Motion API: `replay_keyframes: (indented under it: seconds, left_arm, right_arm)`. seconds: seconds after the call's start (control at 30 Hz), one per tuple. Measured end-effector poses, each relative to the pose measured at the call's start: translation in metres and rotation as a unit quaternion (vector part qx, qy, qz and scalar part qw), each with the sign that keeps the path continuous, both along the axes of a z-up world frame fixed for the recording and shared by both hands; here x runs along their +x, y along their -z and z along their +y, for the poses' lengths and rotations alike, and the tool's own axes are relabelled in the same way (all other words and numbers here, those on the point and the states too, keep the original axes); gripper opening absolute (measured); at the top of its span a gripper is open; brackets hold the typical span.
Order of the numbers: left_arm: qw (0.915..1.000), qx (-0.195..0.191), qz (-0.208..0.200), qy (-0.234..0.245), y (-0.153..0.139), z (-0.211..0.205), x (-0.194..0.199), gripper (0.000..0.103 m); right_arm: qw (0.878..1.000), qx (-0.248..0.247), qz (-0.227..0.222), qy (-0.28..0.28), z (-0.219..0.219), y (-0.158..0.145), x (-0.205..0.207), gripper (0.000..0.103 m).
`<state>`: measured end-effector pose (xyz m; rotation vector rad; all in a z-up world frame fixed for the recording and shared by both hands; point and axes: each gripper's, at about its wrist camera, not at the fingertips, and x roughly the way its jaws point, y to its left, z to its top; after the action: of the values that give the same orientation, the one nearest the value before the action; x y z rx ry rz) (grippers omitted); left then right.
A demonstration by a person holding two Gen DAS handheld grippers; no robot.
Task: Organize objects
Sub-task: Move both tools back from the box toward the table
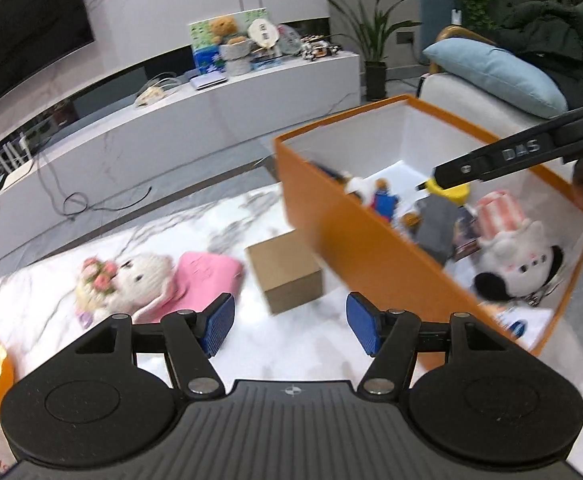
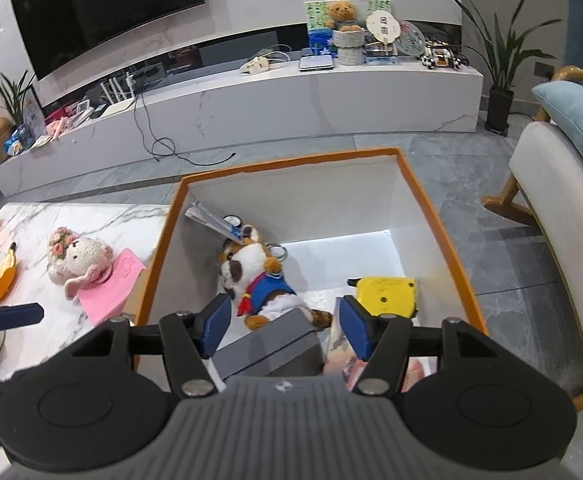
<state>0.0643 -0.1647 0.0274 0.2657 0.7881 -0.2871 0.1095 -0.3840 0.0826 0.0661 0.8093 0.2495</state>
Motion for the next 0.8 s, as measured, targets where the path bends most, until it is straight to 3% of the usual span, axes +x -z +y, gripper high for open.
replay_keyframes:
  seconds: [0.47, 0.63, 0.8]
  left_arm:
    - [0.9988, -0.003, 0.013, -0.048, 0.022, 0.068, 0.001, 0.073]
    - [0.9979, 0.003, 0.016, -0.063, 0.031, 0.089, 0.001, 0.073]
    - [0.9964, -0.023, 0.015, -0.080, 0.036, 0.104, 0.001, 0.074]
  right_arm:
    - [0.999, -0.020, -0.007, -0.032, 0.037, -0.002, -0.003, 0.063]
    - [0.996, -0.039, -0.042, -0.069, 0.058, -0.012, -0.019, 0.063]
    - [0.987, -0.057, -0.083, -0.127, 0.082, -0.023, -0.043, 0.063]
